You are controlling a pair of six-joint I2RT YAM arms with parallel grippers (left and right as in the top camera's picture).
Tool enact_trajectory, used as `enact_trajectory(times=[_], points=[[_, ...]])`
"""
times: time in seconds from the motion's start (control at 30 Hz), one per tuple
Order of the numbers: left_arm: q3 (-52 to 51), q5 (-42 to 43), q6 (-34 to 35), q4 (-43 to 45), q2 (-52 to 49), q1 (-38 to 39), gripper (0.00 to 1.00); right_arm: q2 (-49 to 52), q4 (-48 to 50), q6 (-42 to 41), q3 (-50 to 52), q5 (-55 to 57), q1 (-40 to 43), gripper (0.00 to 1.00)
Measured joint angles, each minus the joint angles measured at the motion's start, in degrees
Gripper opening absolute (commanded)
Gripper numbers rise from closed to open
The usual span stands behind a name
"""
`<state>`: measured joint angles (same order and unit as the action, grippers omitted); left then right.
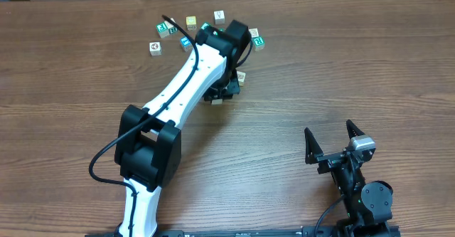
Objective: Form a horizontal line
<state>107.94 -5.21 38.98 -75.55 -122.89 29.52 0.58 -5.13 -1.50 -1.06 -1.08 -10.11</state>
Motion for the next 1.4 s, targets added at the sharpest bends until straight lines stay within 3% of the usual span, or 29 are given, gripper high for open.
enact_trajectory(times=[0.47, 0.6, 0.9, 1.4], points=[[-4.11, 0.15, 0.22, 6.16, 0.00, -0.50, 0.12, 0.00, -0.02, 0.04, 0.00, 0.00, 0.00, 1.00], [-4.11, 0.15, -0.39, 6.19, 0.00, -1.03, 0.04, 0.00, -0.02, 0.02, 0.00, 0.00, 0.00, 1.00], [-4.11, 0.02, -0.57, 6.16, -0.04, -1.92, 0.10, 0.00, -0.02, 0.00, 0.00, 0.00, 0.00, 1.00], [-4.20, -0.04, -0.57, 6.64, -1.68, -1.90, 0.10, 0.00, -0.02, 0.02, 0.00, 0.00, 0.00, 1.00]])
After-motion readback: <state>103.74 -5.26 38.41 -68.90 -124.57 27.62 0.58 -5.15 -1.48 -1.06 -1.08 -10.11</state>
